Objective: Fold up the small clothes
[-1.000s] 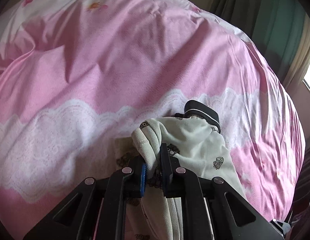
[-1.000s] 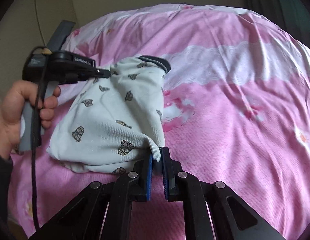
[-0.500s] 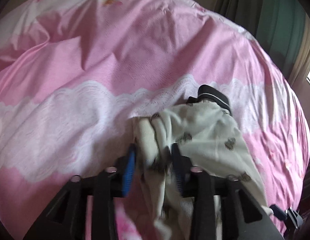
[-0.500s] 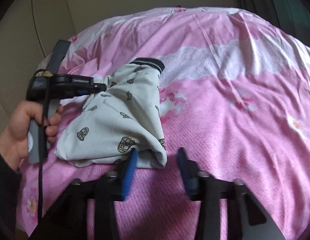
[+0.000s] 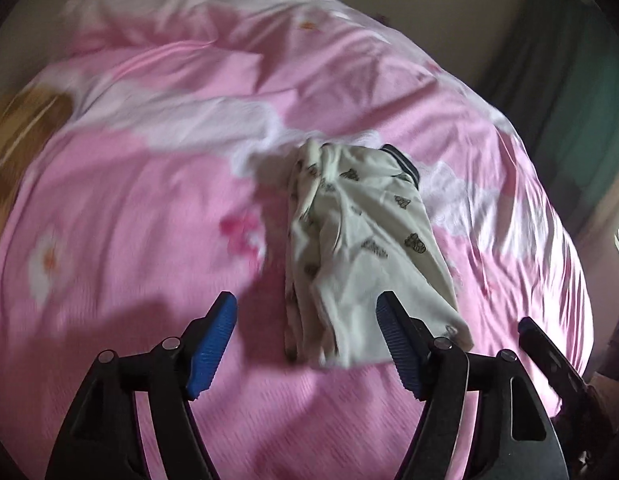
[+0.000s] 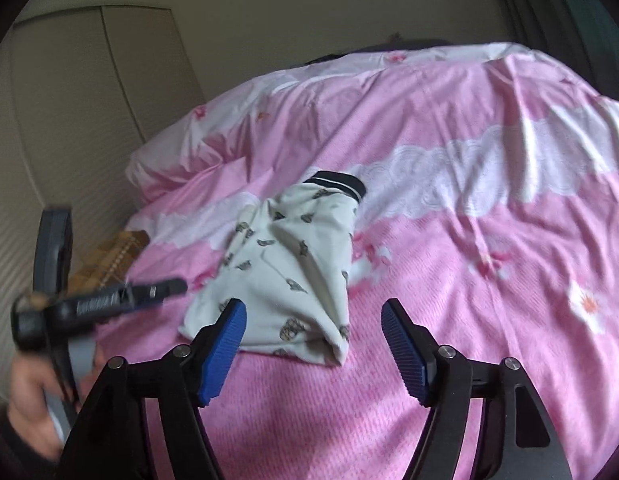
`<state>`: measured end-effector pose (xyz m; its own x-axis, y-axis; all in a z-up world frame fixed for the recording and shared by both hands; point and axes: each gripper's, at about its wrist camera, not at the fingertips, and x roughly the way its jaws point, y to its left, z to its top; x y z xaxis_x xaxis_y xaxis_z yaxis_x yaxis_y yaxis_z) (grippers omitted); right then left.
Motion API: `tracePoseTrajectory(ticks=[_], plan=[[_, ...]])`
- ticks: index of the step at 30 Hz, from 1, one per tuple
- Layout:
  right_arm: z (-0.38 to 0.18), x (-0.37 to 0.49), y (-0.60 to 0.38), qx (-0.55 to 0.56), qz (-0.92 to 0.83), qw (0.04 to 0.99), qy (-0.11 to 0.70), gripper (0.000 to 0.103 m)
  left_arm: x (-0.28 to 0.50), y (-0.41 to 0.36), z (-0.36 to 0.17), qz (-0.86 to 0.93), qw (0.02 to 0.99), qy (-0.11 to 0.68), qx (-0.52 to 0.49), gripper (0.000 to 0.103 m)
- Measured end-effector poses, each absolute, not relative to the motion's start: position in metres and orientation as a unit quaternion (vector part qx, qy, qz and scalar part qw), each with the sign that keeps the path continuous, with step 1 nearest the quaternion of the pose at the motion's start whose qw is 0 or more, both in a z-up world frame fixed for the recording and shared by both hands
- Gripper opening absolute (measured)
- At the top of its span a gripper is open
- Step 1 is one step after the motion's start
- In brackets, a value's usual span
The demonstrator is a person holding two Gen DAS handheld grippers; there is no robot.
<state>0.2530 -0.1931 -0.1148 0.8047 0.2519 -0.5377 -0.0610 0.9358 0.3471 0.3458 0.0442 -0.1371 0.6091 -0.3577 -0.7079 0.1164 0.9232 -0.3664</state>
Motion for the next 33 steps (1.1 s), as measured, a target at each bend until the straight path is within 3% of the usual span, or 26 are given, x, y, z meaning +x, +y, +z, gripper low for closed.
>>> tracePoseTrajectory(ticks=[18, 21, 33], plan=[[-0.131, 0.402, -0.246, 0.215, 0.227, 0.868, 0.385, 0.072, 0.333, 0.026, -0.193, -0.088, 0.822, 0.441, -0.350, 0.074], [-0.142, 0.427, -0.252, 0.236, 0.234, 0.855, 0.397, 0.072, 0.335, 0.020, -0.196, -0.084, 0.822, 0.431, -0.362, 0.082], [-0.184, 0.486, -0.244, 0.274, 0.280, 0.807, 0.441, 0.072, 0.346, 0.015, -0.203, -0.074, 0.825, 0.395, -0.396, 0.084]])
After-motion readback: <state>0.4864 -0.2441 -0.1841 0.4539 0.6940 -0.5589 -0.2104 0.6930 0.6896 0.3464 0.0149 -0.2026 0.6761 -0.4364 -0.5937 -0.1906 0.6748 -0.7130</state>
